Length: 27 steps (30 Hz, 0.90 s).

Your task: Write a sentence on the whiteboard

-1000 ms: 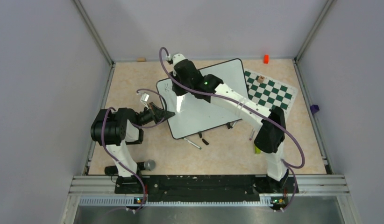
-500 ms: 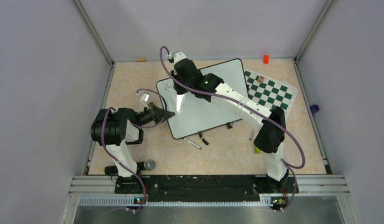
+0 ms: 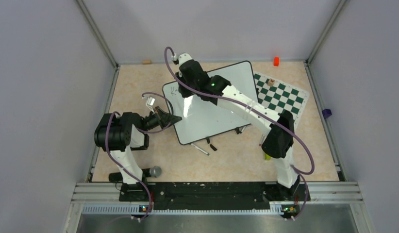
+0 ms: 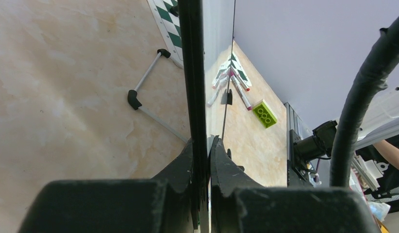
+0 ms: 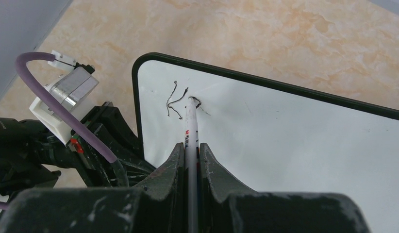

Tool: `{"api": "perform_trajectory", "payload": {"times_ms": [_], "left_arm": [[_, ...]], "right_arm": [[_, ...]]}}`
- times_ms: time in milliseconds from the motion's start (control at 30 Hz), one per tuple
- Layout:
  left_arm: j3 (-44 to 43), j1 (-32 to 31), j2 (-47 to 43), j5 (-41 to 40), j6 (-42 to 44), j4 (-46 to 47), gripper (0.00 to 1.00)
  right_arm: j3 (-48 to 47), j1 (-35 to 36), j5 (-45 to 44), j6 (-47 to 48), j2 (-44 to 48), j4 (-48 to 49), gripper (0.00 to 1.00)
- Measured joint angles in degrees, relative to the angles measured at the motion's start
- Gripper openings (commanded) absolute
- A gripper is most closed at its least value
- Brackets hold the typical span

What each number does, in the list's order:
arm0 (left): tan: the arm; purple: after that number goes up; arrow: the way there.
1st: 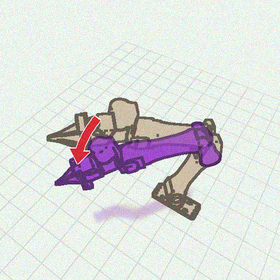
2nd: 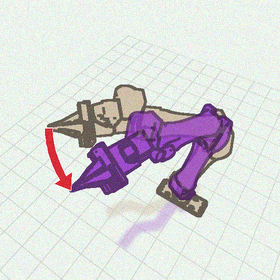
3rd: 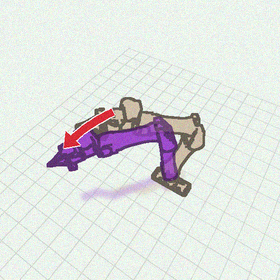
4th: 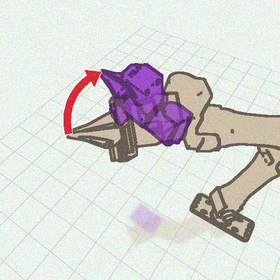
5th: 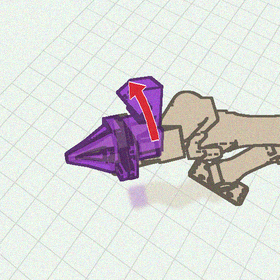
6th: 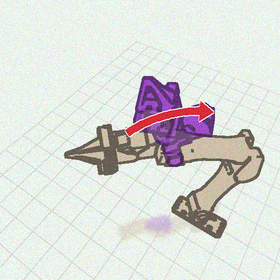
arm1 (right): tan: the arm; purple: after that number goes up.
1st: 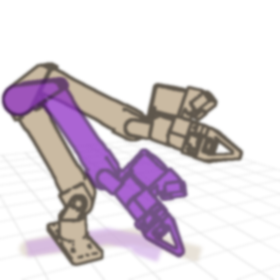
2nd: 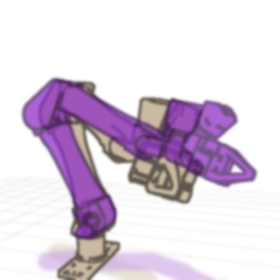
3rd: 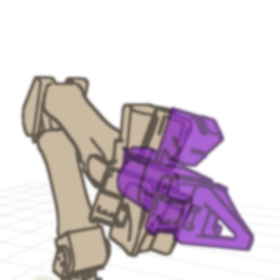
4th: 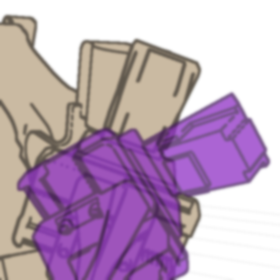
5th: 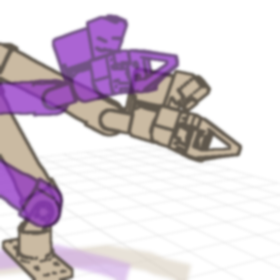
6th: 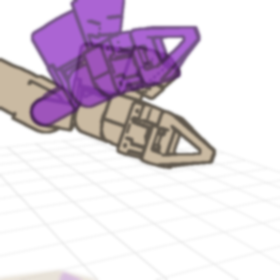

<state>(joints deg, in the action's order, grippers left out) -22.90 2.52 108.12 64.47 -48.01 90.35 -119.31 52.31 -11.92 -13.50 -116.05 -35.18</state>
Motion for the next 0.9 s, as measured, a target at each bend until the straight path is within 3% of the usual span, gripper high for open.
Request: {"api": "perform_trajectory", "payload": {"times_ms": [900], "left_arm": [[0.00, 0.00, 0.02, -0.09, 0.00, 0.00, 0.00]], "right_arm": [[0.02, 0.02, 2.03, 0.46, -0.31, -2.67, 0.00]]}}
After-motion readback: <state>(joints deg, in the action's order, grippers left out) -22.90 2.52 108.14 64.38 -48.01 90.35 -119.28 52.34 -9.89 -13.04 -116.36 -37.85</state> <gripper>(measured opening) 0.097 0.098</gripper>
